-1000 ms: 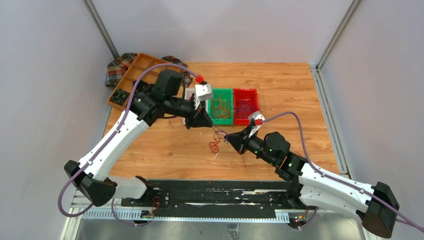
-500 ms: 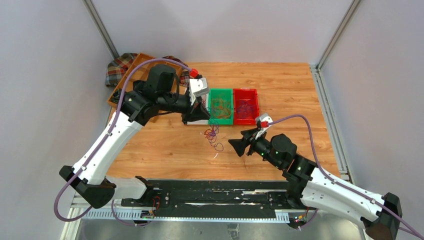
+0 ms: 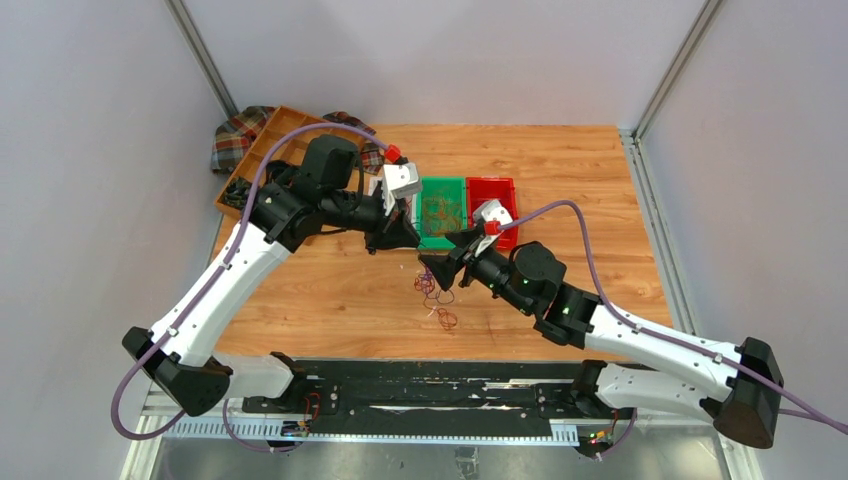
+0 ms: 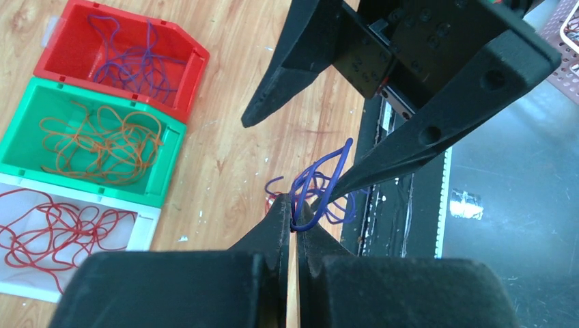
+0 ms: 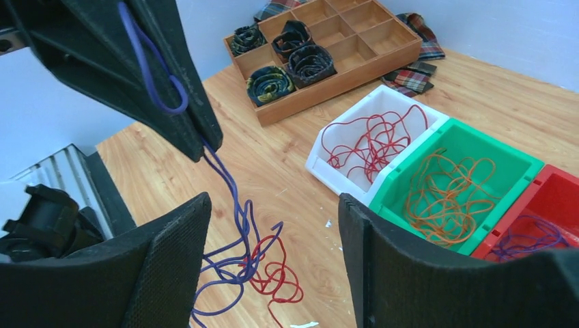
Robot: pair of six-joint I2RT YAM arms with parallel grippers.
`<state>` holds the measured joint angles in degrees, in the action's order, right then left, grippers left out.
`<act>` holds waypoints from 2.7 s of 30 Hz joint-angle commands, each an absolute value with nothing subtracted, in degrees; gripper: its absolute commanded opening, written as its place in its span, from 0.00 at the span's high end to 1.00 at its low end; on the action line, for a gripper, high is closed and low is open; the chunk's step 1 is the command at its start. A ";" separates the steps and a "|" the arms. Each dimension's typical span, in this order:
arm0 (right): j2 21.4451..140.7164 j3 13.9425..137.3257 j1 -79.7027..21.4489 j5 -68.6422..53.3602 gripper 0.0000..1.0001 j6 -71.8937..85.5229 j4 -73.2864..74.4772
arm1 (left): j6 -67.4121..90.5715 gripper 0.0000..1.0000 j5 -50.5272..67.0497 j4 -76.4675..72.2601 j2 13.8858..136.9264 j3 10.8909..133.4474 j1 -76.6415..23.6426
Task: Untangle the cables
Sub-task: Untie the cable.
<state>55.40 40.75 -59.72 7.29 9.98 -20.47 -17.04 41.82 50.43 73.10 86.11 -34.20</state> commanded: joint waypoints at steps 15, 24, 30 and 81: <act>61.26 45.05 -61.82 17.07 0.43 3.88 -26.59 | -14.91 0.99 47.59 51.63 71.82 86.03 -33.84; 71.50 45.13 -62.31 18.45 0.31 5.60 -38.20 | -14.07 0.99 54.04 54.30 74.25 91.72 -33.84; 74.58 37.66 -62.25 21.70 0.33 11.00 -43.46 | -13.09 0.99 54.23 55.46 74.97 98.32 -33.84; 55.72 45.39 -61.17 7.18 0.32 8.91 -30.58 | -17.56 1.00 50.95 56.87 71.81 99.36 -33.84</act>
<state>56.05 43.68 -61.36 8.91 8.23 -27.46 -16.21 50.96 56.71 73.10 99.70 -33.61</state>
